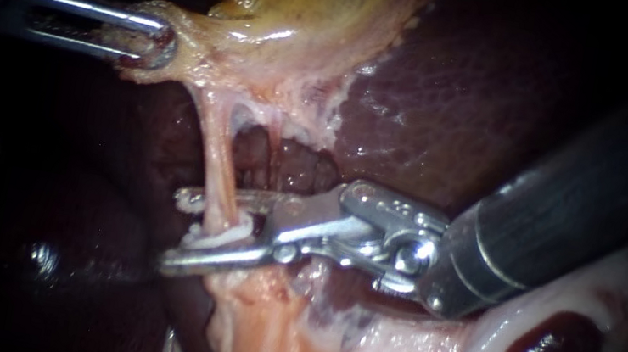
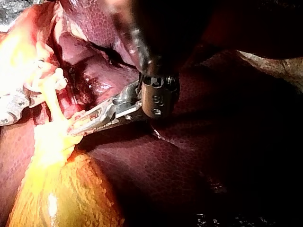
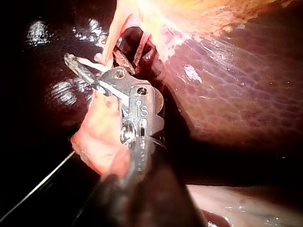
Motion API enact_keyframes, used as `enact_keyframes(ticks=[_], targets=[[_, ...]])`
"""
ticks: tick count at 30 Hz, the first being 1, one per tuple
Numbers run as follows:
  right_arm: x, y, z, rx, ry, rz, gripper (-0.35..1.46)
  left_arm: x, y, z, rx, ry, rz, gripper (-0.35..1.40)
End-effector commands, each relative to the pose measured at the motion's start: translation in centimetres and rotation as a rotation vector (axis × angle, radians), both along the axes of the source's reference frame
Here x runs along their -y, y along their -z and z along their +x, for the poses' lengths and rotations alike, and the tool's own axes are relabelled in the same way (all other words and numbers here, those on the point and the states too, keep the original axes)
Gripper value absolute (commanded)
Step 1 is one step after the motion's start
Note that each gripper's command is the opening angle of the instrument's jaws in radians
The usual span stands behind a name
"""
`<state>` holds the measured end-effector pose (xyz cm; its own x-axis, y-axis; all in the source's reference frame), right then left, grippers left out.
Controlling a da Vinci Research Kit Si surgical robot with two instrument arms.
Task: Clipping second clip left tube
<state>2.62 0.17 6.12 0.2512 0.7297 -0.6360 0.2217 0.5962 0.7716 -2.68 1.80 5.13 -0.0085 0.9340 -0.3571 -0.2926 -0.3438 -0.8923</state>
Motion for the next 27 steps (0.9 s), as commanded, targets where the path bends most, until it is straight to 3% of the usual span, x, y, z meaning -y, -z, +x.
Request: enact_keyframes(ticks=[1,8,13,27], targets=[[0.0,0.03,-0.02,-0.007,0.003,0.001,0.49,0.0,0.0,0.01,-0.001,0.0,0.0,-0.35],[-0.04,0.45,-0.24,-0.1,0.012,0.038,0.48,0.0,0.01,0.05,0.001,-0.002,0.001,-0.35],[-0.07,0.69,-0.35,-0.122,0.007,0.059,0.45,-0.01,0.01,0.06,0.002,-0.003,0.001,-0.35],[-0.03,0.58,-0.26,-0.11,0.01,0.081,0.28,-0.01,0.01,0.04,0.001,-0.002,0.001,-0.35]])
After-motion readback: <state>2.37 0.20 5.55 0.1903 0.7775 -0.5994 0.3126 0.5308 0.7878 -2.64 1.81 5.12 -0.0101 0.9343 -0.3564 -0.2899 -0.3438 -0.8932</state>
